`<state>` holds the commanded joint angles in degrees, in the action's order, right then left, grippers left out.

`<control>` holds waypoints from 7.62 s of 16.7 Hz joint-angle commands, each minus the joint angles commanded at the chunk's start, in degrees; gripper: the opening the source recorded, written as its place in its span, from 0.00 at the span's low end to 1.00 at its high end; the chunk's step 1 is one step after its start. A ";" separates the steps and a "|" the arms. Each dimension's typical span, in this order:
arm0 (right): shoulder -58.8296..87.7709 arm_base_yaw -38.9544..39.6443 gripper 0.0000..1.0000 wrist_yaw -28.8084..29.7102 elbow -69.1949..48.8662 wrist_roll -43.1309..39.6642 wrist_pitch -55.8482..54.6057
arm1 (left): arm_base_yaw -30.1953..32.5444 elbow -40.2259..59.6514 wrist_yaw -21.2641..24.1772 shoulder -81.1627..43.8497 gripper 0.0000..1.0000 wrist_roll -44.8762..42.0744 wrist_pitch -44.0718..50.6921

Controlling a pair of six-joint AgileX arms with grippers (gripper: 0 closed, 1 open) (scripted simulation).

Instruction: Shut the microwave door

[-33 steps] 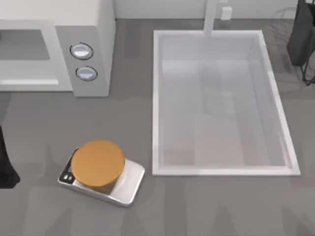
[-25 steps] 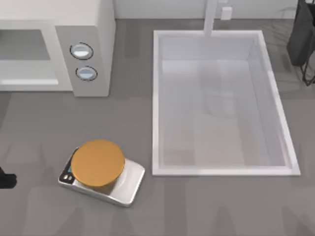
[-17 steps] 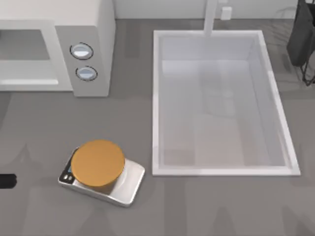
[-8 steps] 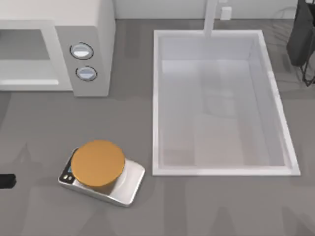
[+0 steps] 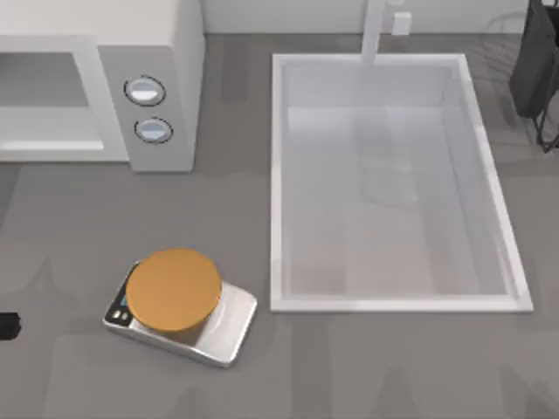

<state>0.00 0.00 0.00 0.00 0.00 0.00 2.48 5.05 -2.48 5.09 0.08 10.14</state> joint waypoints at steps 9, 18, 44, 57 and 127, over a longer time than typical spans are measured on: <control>0.00 0.00 1.00 0.00 0.00 0.00 0.00 | 0.45 -0.41 -0.57 9.35 0.00 0.15 9.09; 0.00 0.00 1.00 0.00 0.00 0.00 0.00 | 4.59 0.60 -4.94 5.03 0.00 0.37 8.40; 0.00 0.00 1.00 0.00 0.00 0.00 0.00 | -24.19 44.03 11.76 -61.99 0.00 -29.40 19.95; 0.00 0.00 1.00 0.00 0.00 0.00 0.00 | -62.69 74.74 41.01 -105.87 0.00 -53.08 33.67; 0.00 0.00 1.00 0.00 0.00 0.00 0.00 | -6.36 15.39 6.60 -66.62 0.00 -3.29 -6.14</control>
<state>0.00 0.00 0.00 0.00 0.00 0.00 -3.88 20.44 4.13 -61.53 -3.21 4.01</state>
